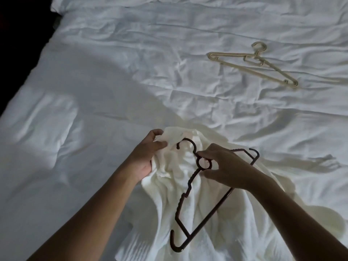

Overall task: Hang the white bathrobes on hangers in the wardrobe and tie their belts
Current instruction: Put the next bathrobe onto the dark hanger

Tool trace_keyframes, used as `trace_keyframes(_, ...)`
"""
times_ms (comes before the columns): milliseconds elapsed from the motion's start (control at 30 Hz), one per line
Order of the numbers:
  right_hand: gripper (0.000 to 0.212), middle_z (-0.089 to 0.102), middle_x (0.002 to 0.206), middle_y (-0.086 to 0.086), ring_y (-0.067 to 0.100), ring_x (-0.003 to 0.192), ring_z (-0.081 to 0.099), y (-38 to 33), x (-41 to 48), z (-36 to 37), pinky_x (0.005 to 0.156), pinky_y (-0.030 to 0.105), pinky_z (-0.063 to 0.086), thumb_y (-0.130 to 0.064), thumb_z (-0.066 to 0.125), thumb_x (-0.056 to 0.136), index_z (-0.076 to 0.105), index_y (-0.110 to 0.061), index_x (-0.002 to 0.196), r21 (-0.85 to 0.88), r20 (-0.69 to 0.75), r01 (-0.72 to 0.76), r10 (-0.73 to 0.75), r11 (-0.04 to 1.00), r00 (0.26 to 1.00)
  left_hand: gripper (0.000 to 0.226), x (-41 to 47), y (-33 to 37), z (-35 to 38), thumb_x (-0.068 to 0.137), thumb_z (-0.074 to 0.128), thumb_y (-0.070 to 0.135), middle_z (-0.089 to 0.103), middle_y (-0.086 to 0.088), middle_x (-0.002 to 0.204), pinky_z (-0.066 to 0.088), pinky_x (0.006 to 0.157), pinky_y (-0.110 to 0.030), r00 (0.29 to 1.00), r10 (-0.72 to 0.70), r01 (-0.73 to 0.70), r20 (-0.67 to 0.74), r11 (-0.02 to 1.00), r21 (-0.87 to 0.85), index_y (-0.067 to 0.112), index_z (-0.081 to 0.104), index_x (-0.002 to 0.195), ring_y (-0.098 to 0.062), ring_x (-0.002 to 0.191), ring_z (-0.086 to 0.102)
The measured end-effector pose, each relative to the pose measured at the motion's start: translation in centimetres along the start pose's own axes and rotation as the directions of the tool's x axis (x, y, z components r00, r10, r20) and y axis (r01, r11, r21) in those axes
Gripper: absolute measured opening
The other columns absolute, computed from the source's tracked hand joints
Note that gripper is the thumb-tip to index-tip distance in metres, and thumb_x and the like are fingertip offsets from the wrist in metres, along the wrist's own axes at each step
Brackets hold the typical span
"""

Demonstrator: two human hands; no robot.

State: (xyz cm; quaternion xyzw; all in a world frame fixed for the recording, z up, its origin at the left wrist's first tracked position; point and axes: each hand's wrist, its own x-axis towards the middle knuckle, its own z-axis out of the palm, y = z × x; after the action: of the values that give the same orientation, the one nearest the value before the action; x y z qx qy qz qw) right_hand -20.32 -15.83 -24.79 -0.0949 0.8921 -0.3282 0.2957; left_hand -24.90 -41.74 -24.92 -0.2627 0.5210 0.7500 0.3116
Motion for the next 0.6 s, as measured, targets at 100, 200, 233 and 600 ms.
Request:
trace_keyframes(100, 0.061, 0.051, 0.11, -0.02, 0.005, 0.11, 0.053, -0.3, -0.3, 0.5, 0.101, 0.034, 0.045, -0.047, 0.076, 0.085, 0.054, -0.039, 0.142, 0.043, -0.048, 0.02, -0.017, 0.999, 0.999, 0.028, -0.3, -0.5, 0.3, 0.097, 0.055, -0.001, 0.072, -0.014, 0.102, 0.061, 0.067, -0.037, 0.999, 0.01, -0.009, 0.039, 1.0, -0.015, 0.021, 0.057, 0.112, -0.028, 0.08, 0.069)
trace_keyframes(200, 0.057, 0.053, 0.109, -0.016, 0.005, 0.11, 0.054, -0.9, -0.6, 0.7, 0.098, 0.03, 0.043, -0.041, 0.079, 0.084, 0.059, -0.039, 0.137, 0.073, -0.137, 0.064, -0.054, 0.995, 0.989, 0.027, -0.4, -1.0, 0.6, 0.097, 0.055, 0.0, 0.069, -0.014, 0.109, 0.06, 0.071, -0.039, 0.998, 0.031, -0.03, 0.049, 0.999, -0.024, 0.021, 0.057, 0.114, -0.029, 0.087, 0.068)
trace_keyframes(233, 0.057, 0.053, 0.11, -0.016, 0.006, 0.111, 0.053, -1.0, -0.8, 0.7, 0.098, 0.028, 0.041, -0.039, 0.08, 0.084, 0.059, -0.038, 0.137, 0.069, -0.16, 0.062, -0.05, 0.996, 0.986, 0.027, -0.4, -1.0, 0.7, 0.097, 0.055, 0.0, 0.069, -0.013, 0.11, 0.06, 0.071, -0.039, 0.998, 0.038, -0.036, 0.051, 0.999, -0.029, 0.021, 0.057, 0.113, -0.029, 0.087, 0.069)
trace_keyframes(600, 0.059, 0.053, 0.103, -0.008, 0.009, 0.101, 0.049, -1.2, -1.2, 0.8, 0.101, 0.029, 0.03, -0.03, 0.086, 0.079, 0.064, -0.024, 0.134, -0.112, -0.329, 0.123, -0.153, 0.986, 0.932, 0.036, -0.8, -1.6, 2.5, 0.094, 0.057, -0.002, 0.073, -0.002, 0.102, 0.058, 0.071, -0.037, 0.99, 0.133, -0.136, 0.037, 0.984, 0.118, 0.013, 0.052, 0.126, -0.023, 0.088, 0.07)
